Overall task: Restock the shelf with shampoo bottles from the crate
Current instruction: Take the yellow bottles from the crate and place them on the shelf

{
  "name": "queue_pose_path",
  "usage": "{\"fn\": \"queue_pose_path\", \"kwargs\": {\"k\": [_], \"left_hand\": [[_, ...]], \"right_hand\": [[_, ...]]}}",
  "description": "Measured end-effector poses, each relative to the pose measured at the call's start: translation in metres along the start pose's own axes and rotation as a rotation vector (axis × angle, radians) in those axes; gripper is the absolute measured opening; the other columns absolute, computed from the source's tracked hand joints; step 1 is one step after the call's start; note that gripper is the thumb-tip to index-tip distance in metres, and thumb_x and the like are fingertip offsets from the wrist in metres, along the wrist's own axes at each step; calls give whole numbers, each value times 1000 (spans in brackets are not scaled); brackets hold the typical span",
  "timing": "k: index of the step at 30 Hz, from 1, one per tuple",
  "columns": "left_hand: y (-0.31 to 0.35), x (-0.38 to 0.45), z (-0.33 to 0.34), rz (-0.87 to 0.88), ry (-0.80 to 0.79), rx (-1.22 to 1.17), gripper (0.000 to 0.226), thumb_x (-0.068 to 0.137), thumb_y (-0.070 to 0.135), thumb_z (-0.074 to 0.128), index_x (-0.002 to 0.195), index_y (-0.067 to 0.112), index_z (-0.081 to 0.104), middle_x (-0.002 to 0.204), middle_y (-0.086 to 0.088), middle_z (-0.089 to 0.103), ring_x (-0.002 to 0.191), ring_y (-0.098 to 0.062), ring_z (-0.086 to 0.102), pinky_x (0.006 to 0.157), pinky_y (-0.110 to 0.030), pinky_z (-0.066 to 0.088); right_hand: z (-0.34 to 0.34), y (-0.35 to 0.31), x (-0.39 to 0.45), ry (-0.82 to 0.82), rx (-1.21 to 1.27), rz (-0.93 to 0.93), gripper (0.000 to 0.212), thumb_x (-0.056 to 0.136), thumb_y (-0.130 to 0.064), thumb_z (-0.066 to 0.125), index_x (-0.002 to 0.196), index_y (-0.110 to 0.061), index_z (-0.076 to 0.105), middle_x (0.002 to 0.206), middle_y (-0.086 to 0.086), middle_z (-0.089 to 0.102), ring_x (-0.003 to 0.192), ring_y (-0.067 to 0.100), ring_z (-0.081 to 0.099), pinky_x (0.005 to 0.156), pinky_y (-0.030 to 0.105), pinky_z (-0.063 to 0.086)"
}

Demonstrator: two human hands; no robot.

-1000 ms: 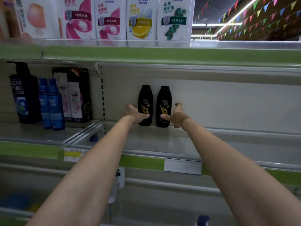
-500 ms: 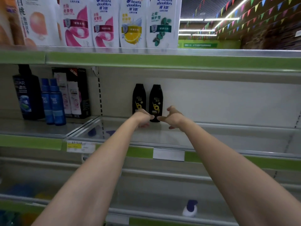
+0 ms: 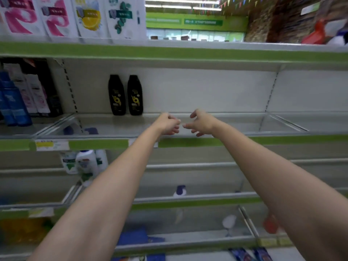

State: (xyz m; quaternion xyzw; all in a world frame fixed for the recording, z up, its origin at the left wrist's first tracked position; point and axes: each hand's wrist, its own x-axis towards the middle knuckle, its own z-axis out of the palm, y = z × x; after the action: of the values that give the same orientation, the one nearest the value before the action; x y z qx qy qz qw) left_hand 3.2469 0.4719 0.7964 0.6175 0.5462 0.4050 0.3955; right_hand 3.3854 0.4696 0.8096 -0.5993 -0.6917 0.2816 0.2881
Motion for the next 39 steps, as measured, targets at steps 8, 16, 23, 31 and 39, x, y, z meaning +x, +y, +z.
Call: {"fn": "queue_pose_path", "kwargs": {"k": [8,16,23,31,39], "left_hand": [[6,-28,118,19,-214,-2,19,92,7,54,78,17,47,72,-2,56,60,-12,53,55,-20,39],[-20,-28,214,-24,-428,145,13,93,13,55,84,14,46,72,-1,54,60,-11,53,56,-21,39],[-66,-25,292,-42,-592,305,24,88,14,61,70,19,46,70,-3,54,71,-21,55,65,-31,48],[-121,-27,351,-47,-735,421,31,84,13,66,64,23,45,65,4,52,78,-21,54,68,-28,42],[-199,-50,399,-114,-918,552,13,89,20,61,95,11,55,102,-10,59,103,-26,57,83,-29,42]], "right_hand": [[-54,87,-64,83,-50,134,61,83,-22,71,131,-4,39,100,11,51,88,21,56,59,26,48],[-75,175,-121,91,-218,345,66,82,-33,72,133,-6,40,130,14,54,120,28,51,92,29,40],[-62,249,-148,57,-139,524,63,85,-28,69,135,-4,39,120,11,53,107,26,55,90,33,43],[-24,330,-162,35,-71,695,64,82,-35,71,131,-5,42,127,16,55,109,26,54,79,28,38],[40,399,-206,5,75,907,64,83,-31,70,135,-7,39,129,16,51,115,29,53,88,30,42]]}}
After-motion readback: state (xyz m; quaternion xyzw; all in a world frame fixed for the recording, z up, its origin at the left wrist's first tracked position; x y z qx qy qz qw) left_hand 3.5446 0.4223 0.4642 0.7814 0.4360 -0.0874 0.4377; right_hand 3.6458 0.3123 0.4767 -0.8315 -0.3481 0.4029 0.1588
